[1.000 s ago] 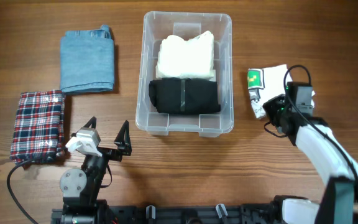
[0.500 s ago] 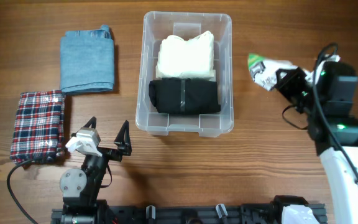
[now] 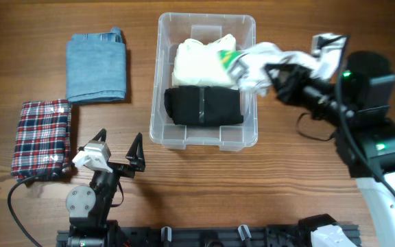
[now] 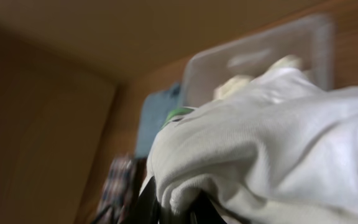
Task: Pack container
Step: 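Carry the white t-shirt left into the bin in front of the black garment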
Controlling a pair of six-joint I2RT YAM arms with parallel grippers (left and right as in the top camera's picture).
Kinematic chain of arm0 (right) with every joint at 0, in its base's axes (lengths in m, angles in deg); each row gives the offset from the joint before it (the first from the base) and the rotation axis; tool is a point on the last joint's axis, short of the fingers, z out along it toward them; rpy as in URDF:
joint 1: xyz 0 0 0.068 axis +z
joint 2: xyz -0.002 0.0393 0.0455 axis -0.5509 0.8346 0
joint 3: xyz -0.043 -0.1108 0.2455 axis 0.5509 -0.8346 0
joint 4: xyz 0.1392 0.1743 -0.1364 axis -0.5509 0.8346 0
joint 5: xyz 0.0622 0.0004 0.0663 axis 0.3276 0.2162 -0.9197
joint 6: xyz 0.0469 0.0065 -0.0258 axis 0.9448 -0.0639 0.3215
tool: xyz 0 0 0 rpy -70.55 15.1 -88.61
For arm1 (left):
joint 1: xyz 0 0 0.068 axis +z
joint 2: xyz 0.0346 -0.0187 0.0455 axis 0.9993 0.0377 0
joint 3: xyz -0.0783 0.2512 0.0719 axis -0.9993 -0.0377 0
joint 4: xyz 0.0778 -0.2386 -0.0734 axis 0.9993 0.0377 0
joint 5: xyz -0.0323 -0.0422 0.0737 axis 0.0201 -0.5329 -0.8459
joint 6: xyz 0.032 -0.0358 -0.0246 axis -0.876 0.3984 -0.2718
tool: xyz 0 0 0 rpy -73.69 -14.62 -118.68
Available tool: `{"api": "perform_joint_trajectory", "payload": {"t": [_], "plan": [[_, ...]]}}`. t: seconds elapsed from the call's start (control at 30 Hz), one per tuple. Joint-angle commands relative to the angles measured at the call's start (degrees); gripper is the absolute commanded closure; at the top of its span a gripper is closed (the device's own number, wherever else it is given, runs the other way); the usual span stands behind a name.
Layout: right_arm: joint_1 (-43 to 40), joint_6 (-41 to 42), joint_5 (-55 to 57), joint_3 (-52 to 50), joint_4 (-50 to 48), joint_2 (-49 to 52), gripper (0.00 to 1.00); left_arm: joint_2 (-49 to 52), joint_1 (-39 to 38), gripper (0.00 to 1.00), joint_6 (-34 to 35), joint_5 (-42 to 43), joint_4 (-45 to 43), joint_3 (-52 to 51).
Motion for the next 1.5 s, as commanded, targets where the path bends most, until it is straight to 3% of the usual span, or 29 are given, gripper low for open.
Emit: {"api": "perform_joint_trajectory", "payload": {"t": [0.0,0.23,0.37,0.5,0.7,0.77,0.87,0.9,1.1,1.47], "plan": [[7.3,-2.7,-2.7,1.7,-0.7,2.3,0.96,0.0,0.5,0.0,-0.9,0.1,0.0,-0.3],[17.0,-9.4,-2.6,1.7,0.6,11.7,0.96,0.0,0.5,0.0,-0.9,0.1,0.0,-0.3],[17.5,-13.4,-4.2,1.7,2.8,16.2,0.96,0.0,0.5,0.0,-0.9,0.1,0.0,-0.3],[17.5,-18.4,-13.0,1.7,5.0,21.1,0.96,0.3,0.5,0.0,-0.9,0.1,0.0,-0.4],[17.5,-23.6,-13.1,1.7,11.1,23.2,0.94,0.3,0.5,0.0,-0.9,0.1,0.0,-0.4],[17.5,-24.0,-12.3,1.7,12.7,23.2,0.82,0.3,0.5,0.0,-0.9,0.1,0.1,-0.3],[17.5,-23.6,-6.8,1.7,15.2,23.1,0.4,0.3,0.5,0.0,-0.9,0.1,0.0,-0.4],[17.5,-22.9,-4.8,1.7,15.8,23.1,0.33,0.3,0.5,0.0,-0.9,0.1,0.0,-0.3],[17.5,-15.9,10.0,1.7,18.8,22.0,0.28,0.3,0.5,0.0,-0.9,0.1,0.0,-0.3],[17.5,-12.2,12.6,1.7,22.8,10.6,0.3,0.3,0.5,0.0,-0.9,0.1,0.0,-0.4]]}}
